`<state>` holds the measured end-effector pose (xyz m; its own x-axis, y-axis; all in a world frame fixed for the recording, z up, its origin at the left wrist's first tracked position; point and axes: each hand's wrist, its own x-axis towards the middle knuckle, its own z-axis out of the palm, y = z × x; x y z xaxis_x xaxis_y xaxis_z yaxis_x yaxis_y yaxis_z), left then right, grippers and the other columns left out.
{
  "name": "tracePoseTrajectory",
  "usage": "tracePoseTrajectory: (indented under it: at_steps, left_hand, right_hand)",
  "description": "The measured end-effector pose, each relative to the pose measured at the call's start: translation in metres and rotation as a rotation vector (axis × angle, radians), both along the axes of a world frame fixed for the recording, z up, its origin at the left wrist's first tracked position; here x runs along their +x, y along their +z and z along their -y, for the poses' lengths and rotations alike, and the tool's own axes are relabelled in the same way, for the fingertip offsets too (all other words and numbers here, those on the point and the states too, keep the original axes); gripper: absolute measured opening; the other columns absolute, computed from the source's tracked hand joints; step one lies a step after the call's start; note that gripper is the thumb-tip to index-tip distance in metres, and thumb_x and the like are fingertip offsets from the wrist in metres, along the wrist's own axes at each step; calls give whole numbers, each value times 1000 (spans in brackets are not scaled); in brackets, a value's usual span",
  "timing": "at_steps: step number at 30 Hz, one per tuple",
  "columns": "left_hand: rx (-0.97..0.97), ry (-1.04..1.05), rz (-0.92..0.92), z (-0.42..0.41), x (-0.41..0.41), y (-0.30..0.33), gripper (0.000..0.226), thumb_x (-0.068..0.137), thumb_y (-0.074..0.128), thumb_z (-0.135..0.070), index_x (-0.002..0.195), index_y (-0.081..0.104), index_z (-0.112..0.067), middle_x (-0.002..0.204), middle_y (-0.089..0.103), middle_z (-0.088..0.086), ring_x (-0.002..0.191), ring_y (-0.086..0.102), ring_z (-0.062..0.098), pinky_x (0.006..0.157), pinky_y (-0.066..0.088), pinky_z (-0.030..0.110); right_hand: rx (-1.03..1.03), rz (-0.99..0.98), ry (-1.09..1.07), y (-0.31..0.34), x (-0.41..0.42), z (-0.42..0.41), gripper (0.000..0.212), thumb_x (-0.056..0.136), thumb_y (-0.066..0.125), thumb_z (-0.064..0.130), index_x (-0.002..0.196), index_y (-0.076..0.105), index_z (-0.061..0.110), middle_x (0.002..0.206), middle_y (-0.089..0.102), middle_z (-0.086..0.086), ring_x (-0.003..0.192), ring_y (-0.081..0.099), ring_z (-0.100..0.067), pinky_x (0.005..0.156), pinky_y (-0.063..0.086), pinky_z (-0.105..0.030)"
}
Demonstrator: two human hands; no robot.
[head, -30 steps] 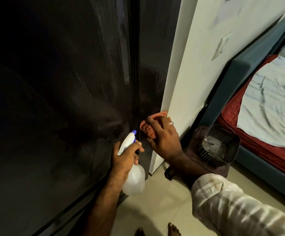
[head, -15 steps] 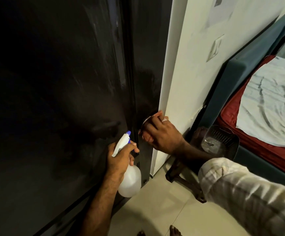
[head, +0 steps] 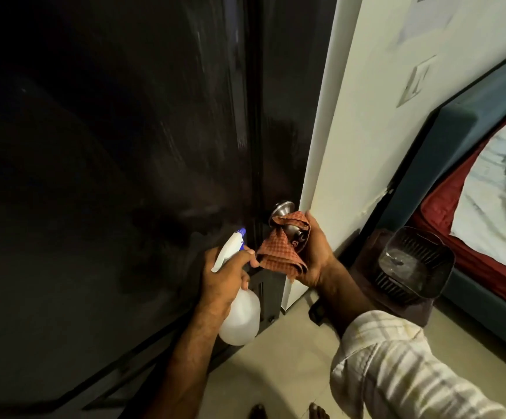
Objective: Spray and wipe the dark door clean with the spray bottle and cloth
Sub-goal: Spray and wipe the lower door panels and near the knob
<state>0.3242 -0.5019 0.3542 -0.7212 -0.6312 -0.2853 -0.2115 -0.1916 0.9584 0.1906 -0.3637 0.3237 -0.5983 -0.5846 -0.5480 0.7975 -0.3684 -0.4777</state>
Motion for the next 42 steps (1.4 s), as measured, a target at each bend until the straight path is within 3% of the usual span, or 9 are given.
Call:
tracePoseTrajectory:
  at_steps: [6,14,18,22,24,29,34,37,42]
  left_hand:
    - [-70,48,3,-8,7,11,14,92,71,-2,106,71,1,90,75,18,49,53,18,45,47,26]
    - [-87,157,15,-41,16,16,8,90,73,-1,95,73,-7,83,73,21,52,54,20,47,49,26]
    - [-76,229,5,-57,19,18,17,92,72,-1,108,70,-5,80,75,11,48,53,15,46,47,23]
    - [-77,282,-17,-73,22,24,25,93,73,-4,116,64,-11,79,76,9,47,51,16,46,46,27]
    - [-75,305,-26,-81,25,30,28,94,75,-7,114,61,-19,79,77,9,48,53,16,46,47,27]
    - [-79,344,-50,-92,35,39,21,96,73,-4,102,63,-21,80,74,14,50,53,18,46,45,28]
    - [-117,357,-29,-93,41,39,10,95,72,-4,105,69,-4,79,74,14,47,53,17,45,44,27]
    - [-118,364,-49,-96,41,41,8,95,72,-3,97,70,-10,78,74,14,46,52,17,45,44,28]
    - [-106,352,-70,-100,40,40,14,95,69,2,91,70,-11,73,73,9,44,49,18,43,41,26]
  right_hand:
    - [109,-243,-116,4,-33,-23,74,106,32,72,147,58,16,128,75,-15,123,70,-37,105,53,-57]
    - [452,-1110,163,0,-19,-43,38,110,43,57,141,59,44,145,59,8,136,55,-16,119,45,-43]
    - [749,-1680,324,10,-31,-54,34,108,59,37,140,63,28,146,53,-3,126,57,-21,111,53,-41]
    - [892,-1673,78,29,-46,-40,38,102,63,57,122,50,28,102,73,0,81,73,-21,71,65,-40]
    - [1027,-1712,12,33,-50,-33,33,103,56,61,113,58,30,94,69,1,81,69,-23,72,61,-43]
    - [983,-1794,-104,21,-42,-28,28,104,60,45,119,67,23,125,55,-10,113,56,-28,92,54,-52]
    - [839,-2180,221,-3,-39,-45,46,104,56,55,144,59,31,145,45,-12,128,49,-34,97,56,-47]
    - [697,-1863,279,-11,-51,-48,50,100,68,51,145,50,38,142,47,-6,121,58,-26,92,60,-40]
    - [73,-466,47,-3,-21,-24,36,103,66,34,133,57,16,123,69,-15,102,74,-31,77,64,-40]
